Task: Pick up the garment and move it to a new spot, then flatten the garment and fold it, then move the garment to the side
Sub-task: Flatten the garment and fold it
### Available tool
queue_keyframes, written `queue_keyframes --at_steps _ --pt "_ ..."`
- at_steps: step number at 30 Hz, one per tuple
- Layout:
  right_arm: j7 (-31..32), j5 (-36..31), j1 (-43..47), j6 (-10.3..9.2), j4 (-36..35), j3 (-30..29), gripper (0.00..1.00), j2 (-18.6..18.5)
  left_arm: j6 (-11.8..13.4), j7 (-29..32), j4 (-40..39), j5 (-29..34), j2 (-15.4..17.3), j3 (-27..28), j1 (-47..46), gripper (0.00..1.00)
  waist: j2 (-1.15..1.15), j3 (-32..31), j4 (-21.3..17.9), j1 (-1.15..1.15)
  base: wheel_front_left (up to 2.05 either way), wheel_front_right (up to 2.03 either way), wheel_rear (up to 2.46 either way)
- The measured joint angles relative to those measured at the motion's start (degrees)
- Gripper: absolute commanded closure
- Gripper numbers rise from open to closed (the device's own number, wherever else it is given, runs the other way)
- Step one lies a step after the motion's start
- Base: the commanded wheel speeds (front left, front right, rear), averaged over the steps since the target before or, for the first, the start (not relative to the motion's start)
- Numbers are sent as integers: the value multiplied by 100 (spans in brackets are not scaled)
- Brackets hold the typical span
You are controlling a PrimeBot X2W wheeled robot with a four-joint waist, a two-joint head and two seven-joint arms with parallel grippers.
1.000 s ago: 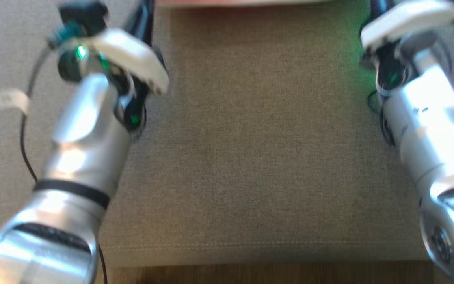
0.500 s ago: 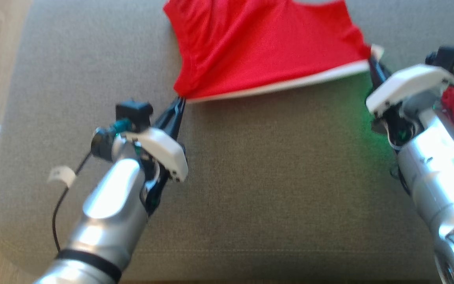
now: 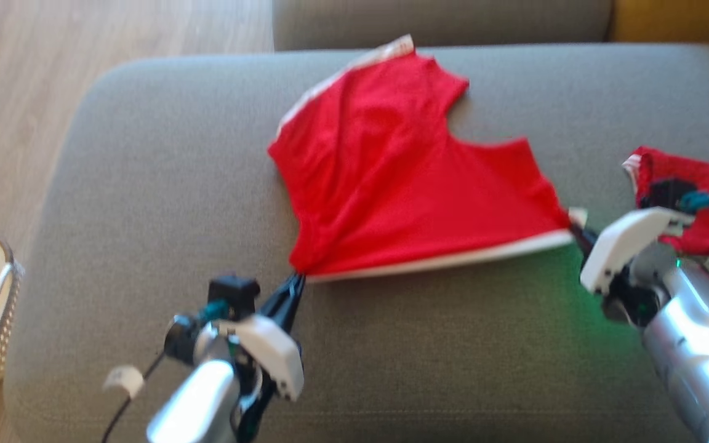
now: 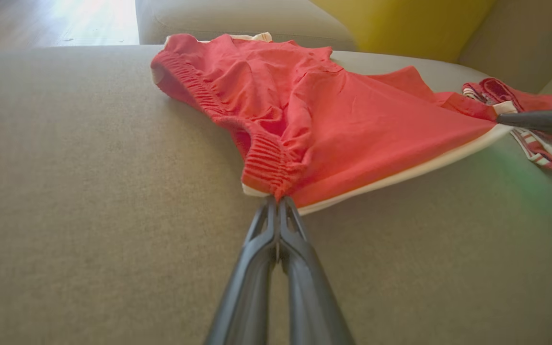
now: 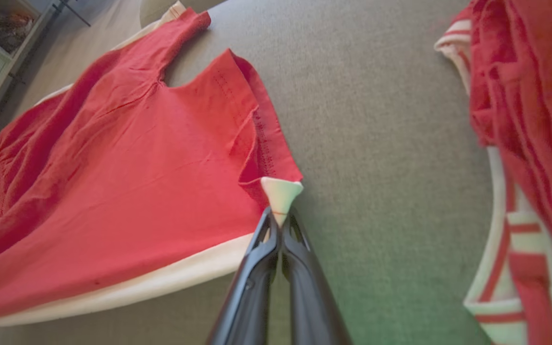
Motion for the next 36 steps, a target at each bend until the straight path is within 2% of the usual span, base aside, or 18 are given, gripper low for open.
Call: queue_keyframes --at_steps 7,14,19,24,27,31,36 --pt "1045 64 757 0 -657 378 100 -275 41 300 -481 -402 136 -16 917 100 0 -500 -7 0 0 0 0" --pt "2138 230 1479 1 -1497 576 100 -861 113 805 -1497 -595 396 -116 1853 100 0 -825 56 0 0 0 0" --pt "2915 446 1917 2 -2227 538 100 -1232 293 1095 -2334 -616 666 -209 2347 100 0 -943 124 0 0 0 0" --pt "3608 530 2451 1 -2872 305 100 -1625 291 1507 -3067 -670 898 -468 2846 100 0 -1006 181 0 0 0 0" --pt "3708 472 2617 1 -3186 -18 100 -1650 350 1580 -3345 -670 1011 -452 2913 100 0 -1022 215 0 0 0 0" --pt "3858 269 2607 1 -3572 -572 100 -1602 453 1646 -3699 -702 1002 -403 2814 100 0 -1007 294 0 0 0 0" --pt "3962 -288 2340 1 -3772 -1233 100 -1257 531 1725 -3857 -867 882 -234 2513 100 0 -896 380 0 0 0 0"
